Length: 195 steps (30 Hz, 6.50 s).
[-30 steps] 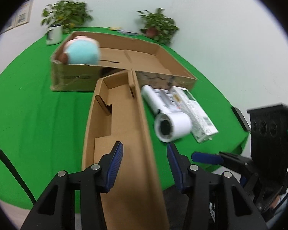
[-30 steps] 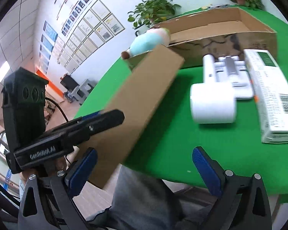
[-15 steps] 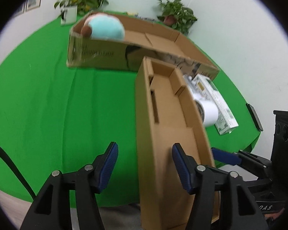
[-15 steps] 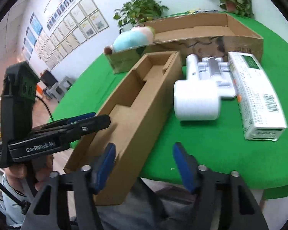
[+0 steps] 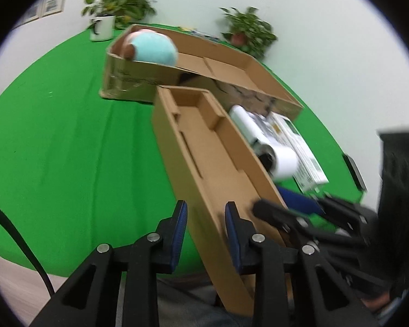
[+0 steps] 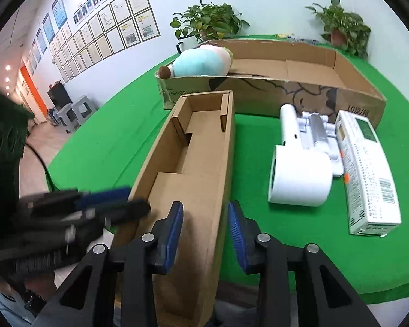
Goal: Organize objects
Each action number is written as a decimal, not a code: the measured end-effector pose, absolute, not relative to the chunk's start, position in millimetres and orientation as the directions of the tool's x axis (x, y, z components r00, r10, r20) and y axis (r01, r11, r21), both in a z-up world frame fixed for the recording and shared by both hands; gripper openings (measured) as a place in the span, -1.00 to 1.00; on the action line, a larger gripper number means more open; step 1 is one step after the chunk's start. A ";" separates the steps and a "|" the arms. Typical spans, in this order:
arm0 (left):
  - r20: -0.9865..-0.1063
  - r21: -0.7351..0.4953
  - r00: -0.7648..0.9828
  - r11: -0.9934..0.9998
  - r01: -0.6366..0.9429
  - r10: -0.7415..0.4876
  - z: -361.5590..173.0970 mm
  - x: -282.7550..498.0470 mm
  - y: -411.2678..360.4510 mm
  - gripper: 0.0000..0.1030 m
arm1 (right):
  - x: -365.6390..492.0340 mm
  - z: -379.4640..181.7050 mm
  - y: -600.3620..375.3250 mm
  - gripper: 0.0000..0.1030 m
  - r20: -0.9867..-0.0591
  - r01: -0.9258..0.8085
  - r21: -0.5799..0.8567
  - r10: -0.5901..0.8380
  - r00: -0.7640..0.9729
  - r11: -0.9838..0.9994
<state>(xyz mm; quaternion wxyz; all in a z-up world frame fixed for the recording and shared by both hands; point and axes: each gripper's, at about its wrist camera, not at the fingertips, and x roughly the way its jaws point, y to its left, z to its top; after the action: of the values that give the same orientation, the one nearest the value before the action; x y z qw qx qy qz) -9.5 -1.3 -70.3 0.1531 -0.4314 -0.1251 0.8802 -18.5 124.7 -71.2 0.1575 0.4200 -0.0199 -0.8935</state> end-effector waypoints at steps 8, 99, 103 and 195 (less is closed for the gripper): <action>-0.751 -0.341 -0.561 -0.932 -0.121 0.348 -76.7 -29.1 2.3 -0.51 | -35.2 -76.1 121.7 -0.78 -0.747 0.225 0.146 -0.257 -0.613 -0.963; -0.812 -0.004 -0.574 -0.986 -0.167 0.101 -20.6 -325.6 40.3 -0.74 | -396.4 -31.2 181.2 -0.83 -0.752 0.096 0.199 -0.215 -0.623 -0.975; -0.831 -0.005 -0.549 -0.987 -0.158 0.092 -33.1 -328.5 37.6 -0.73 | -388.8 -55.8 171.3 -0.83 -0.770 0.092 0.214 -0.226 -0.597 -0.973; -0.582 -0.273 -0.764 -0.952 -0.139 0.278 -22.9 -104.3 28.9 0.65 | -47.8 -32.3 213.2 0.84 -0.619 0.247 0.077 -0.241 -0.748 -0.966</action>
<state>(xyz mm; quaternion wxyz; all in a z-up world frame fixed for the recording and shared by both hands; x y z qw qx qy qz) -104.3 28.9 -22.9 0.1118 -0.3248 -0.1073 0.9330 -47.8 213.2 -32.3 0.1305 0.3304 0.0049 -0.9348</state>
